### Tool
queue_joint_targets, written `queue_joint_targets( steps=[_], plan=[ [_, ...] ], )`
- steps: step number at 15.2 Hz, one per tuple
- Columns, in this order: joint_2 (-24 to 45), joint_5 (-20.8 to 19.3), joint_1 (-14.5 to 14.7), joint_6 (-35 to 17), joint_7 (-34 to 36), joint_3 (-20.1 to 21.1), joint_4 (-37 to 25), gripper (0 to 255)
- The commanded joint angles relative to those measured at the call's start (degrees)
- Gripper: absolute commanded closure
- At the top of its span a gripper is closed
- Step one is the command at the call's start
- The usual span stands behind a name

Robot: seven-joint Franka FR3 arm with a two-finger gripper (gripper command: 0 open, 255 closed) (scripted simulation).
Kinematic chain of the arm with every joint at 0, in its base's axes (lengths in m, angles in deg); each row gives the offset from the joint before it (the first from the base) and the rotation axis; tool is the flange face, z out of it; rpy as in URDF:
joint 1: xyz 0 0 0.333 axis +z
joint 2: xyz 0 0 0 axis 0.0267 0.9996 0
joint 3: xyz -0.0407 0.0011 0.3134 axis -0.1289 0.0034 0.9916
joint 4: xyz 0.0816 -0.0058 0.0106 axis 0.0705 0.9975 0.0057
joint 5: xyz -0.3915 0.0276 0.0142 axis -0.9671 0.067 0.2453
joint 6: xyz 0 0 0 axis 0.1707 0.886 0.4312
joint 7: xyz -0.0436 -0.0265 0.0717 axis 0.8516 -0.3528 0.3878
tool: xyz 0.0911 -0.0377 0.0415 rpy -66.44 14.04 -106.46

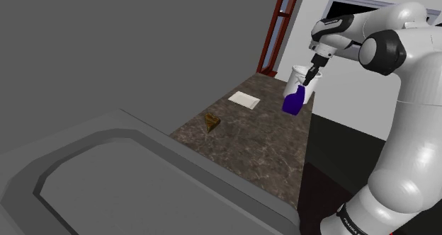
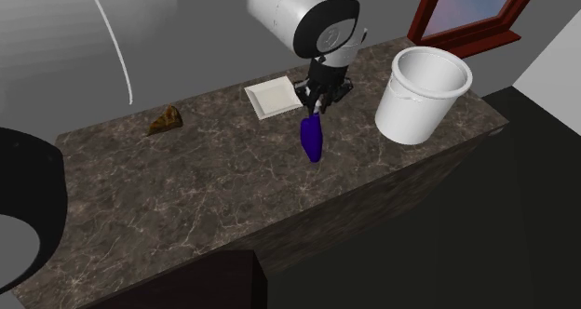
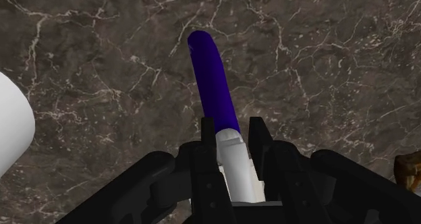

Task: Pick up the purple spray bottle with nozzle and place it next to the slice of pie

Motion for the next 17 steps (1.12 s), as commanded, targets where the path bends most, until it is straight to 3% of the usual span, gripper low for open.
queue_joint_targets(
  steps=[1, 13, 17],
  plan=[
    [0.04, -0.08, -0.31, 1.62, 0.20, -0.08, -1.68, 255],
    [0.54, -0.15, -1.96, 10.54, 1.53, -0.32, -11.31, 255],
    [-2.22, -1.80, 3.05, 8.53, 6.55, 0.59, -7.70, 255]
  ],
)
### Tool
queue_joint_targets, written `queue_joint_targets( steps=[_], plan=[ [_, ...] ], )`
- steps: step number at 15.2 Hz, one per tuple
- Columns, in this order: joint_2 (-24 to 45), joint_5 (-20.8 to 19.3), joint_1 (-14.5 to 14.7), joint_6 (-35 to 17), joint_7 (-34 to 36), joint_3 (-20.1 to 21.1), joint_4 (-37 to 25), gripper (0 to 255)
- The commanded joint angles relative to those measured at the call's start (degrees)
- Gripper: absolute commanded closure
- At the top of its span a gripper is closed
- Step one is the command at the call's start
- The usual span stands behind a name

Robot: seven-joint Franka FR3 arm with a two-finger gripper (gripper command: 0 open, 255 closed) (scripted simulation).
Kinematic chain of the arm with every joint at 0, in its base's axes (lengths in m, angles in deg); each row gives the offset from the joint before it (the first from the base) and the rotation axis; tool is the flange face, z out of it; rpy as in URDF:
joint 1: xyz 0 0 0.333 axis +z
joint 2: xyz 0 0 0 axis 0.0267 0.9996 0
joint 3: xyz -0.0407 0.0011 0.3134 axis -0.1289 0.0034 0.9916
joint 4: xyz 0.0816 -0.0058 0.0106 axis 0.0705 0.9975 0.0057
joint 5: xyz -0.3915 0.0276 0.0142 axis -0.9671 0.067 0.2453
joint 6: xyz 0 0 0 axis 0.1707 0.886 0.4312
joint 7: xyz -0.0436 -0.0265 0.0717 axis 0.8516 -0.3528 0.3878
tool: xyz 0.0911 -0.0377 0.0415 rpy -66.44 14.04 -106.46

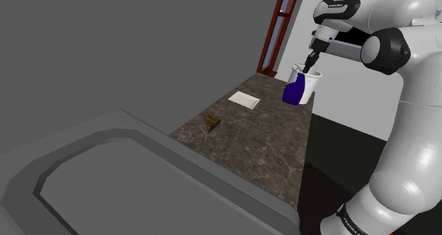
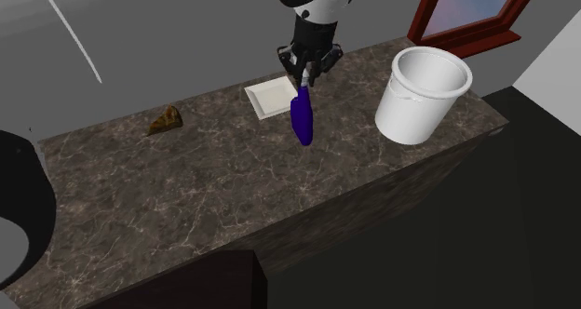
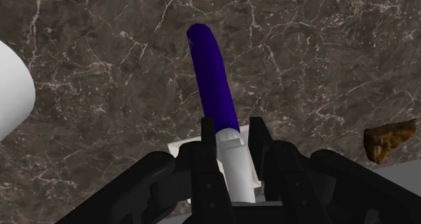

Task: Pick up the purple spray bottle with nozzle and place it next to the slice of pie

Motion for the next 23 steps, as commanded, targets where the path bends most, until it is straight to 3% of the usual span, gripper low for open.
queue_joint_targets(
  steps=[1, 13, 23],
  plan=[
    [-1.38, -0.84, 2.57, -1.11, 2.69, 0.52, 1.87, 255],
    [-2.63, -2.70, 13.58, -3.59, 17.54, 4.80, 2.97, 255],
    [3.90, -1.54, 19.81, -1.80, 29.31, 8.73, -6.77, 255]
  ],
)
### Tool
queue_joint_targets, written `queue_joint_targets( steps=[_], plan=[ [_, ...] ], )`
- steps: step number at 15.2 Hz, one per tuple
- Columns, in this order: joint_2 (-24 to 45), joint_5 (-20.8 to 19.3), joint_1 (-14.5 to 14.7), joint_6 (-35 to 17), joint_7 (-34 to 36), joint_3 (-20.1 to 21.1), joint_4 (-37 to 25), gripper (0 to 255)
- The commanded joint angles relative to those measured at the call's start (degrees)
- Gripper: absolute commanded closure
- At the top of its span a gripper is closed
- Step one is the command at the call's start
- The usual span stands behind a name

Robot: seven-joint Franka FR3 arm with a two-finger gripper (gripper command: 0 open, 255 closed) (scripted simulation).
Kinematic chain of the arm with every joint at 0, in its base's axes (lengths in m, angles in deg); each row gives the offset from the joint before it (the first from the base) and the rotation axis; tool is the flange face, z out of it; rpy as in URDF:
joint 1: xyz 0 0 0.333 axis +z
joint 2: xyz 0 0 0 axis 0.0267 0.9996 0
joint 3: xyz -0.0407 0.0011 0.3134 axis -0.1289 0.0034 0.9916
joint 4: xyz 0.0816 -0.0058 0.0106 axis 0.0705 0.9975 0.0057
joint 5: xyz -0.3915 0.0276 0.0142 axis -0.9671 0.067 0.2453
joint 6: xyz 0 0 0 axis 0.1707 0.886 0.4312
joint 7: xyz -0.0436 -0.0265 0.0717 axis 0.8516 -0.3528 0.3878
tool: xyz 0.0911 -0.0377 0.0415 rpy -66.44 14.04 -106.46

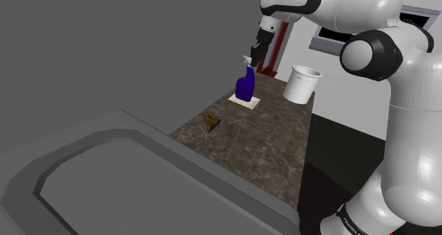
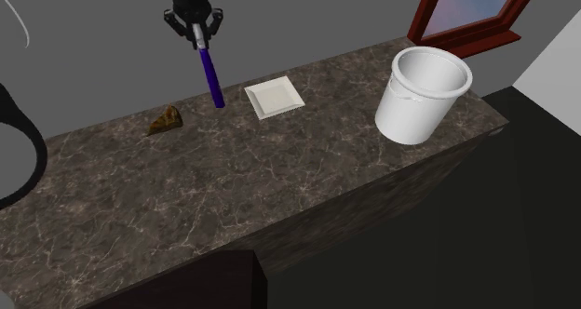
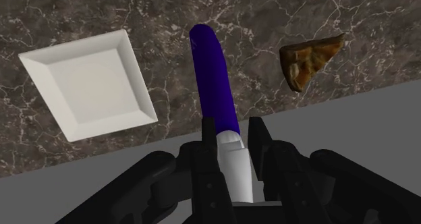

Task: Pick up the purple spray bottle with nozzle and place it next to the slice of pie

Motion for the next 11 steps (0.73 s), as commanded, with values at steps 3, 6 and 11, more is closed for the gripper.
queue_joint_targets(
  steps=[3, 6, 11],
  plan=[
    [-0.30, -0.28, 1.63, -2.31, 1.39, 0.39, 2.38, 255],
    [-0.57, -0.30, 2.04, -4.75, 1.06, 0.43, 5.12, 255],
    [-0.66, -0.16, 2.54, -8.59, 0.49, 0.54, 9.14, 255]
  ],
)
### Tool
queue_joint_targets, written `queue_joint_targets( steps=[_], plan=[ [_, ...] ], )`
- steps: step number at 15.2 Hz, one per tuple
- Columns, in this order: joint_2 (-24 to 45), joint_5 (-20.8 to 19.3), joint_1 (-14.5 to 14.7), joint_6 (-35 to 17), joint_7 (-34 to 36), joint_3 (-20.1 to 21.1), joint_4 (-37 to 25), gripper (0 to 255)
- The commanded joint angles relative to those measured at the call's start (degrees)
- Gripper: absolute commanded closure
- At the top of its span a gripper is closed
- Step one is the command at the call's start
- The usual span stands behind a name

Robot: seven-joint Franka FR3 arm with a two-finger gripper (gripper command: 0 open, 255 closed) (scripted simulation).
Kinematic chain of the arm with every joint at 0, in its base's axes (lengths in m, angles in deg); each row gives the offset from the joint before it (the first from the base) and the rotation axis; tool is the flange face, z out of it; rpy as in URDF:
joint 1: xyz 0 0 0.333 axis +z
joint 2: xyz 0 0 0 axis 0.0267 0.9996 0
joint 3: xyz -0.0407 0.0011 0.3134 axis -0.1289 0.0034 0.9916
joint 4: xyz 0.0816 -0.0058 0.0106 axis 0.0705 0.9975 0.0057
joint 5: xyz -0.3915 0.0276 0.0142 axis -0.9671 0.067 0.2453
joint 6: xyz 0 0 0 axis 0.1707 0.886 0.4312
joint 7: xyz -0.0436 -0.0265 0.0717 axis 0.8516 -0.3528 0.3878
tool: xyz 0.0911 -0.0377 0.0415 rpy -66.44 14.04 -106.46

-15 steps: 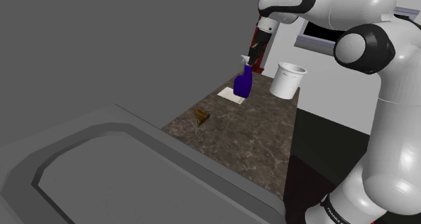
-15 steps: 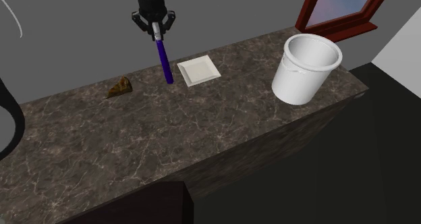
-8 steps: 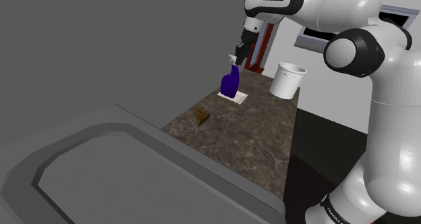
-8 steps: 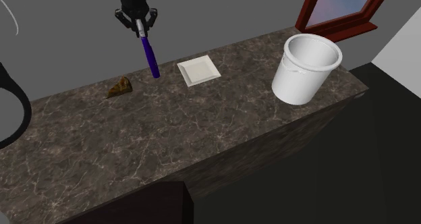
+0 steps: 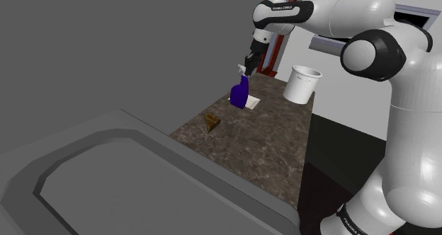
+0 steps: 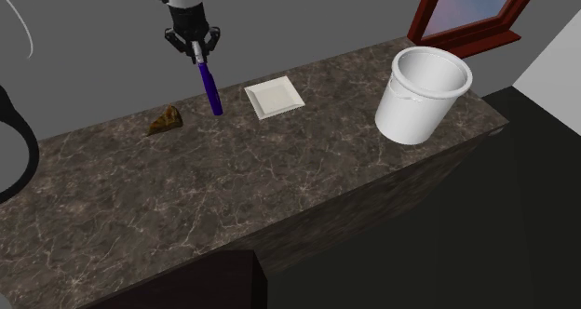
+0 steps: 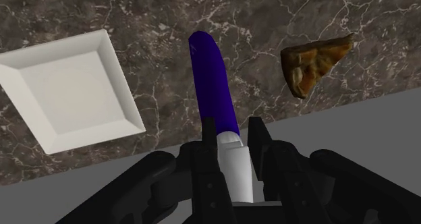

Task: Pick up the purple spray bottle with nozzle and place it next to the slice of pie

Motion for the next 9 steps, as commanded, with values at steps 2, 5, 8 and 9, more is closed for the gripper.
queue_joint_targets(
  steps=[2, 5, 8, 9],
  plan=[
    [-0.14, 0.10, 0.27, -2.51, -0.47, 0.05, 2.66, 255],
    [0.08, 0.34, 0.45, -4.66, -0.85, 0.17, 4.66, 255],
    [0.42, 0.64, 0.57, -6.75, -1.25, 0.31, 6.48, 255],
    [0.56, 0.75, 0.60, -7.43, -1.39, 0.37, 7.05, 255]
  ],
)
